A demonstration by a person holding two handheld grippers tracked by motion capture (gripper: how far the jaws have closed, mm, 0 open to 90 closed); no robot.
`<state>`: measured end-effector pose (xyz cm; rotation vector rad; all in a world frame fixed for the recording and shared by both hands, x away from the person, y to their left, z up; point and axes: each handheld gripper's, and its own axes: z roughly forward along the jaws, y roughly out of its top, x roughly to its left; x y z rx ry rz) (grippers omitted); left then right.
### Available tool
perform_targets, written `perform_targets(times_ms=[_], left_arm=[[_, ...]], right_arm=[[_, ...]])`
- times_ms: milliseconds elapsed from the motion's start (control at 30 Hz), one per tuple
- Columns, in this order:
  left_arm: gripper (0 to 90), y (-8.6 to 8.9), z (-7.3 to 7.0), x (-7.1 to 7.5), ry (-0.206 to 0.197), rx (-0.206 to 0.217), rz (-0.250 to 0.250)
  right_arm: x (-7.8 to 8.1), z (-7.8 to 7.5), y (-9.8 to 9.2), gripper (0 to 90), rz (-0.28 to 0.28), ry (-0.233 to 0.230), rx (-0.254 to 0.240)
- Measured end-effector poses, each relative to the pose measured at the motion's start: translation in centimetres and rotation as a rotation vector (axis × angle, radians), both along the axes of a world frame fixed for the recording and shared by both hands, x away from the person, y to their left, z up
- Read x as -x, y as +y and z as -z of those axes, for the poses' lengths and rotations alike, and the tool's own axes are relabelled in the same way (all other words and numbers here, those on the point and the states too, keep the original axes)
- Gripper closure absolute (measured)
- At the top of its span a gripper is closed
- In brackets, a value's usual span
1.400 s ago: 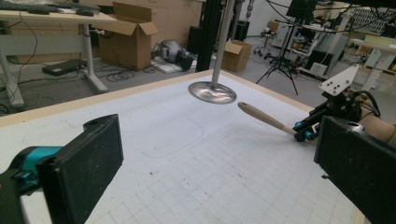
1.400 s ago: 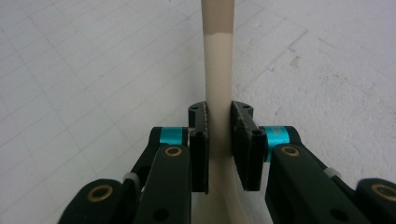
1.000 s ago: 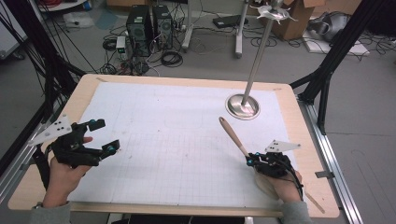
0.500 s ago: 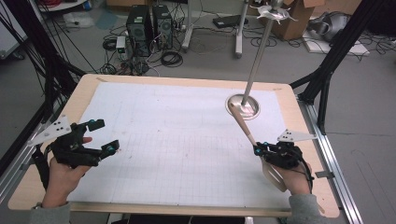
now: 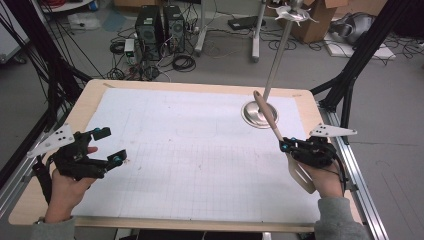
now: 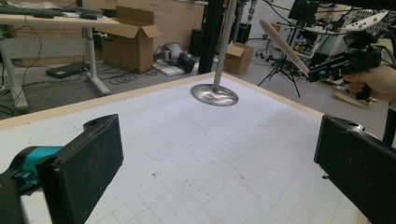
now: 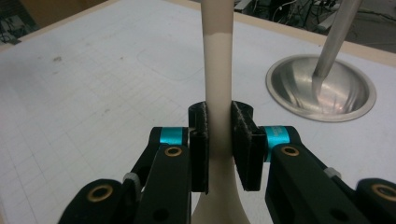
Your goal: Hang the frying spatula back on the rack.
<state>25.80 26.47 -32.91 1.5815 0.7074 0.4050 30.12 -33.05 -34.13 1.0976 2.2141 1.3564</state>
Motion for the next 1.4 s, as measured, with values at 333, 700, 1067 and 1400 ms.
perform_targets(times_ms=[333,700,1067,1400], left_arm=[[1.8,0.0,0.1,-0.1,0.007,0.000,-0.001],[1.8,0.1,0.3,-0.1,0.014,0.004,-0.002],[1.8,0.3,0.4,-0.3,0.020,0.007,-0.002],[1.8,1.2,0.8,-0.7,0.030,0.026,-0.013]], right_arm=[[-0.5,-2.8,-1.2,78.1,0.050,-0.039,-0.035],[-1.1,-6.0,-2.7,78.1,0.105,-0.088,-0.047],[-2.1,-7.5,-3.9,78.1,0.097,-0.109,-0.056],[-3.9,-7.9,-5.3,78.1,0.062,-0.108,-0.058]])
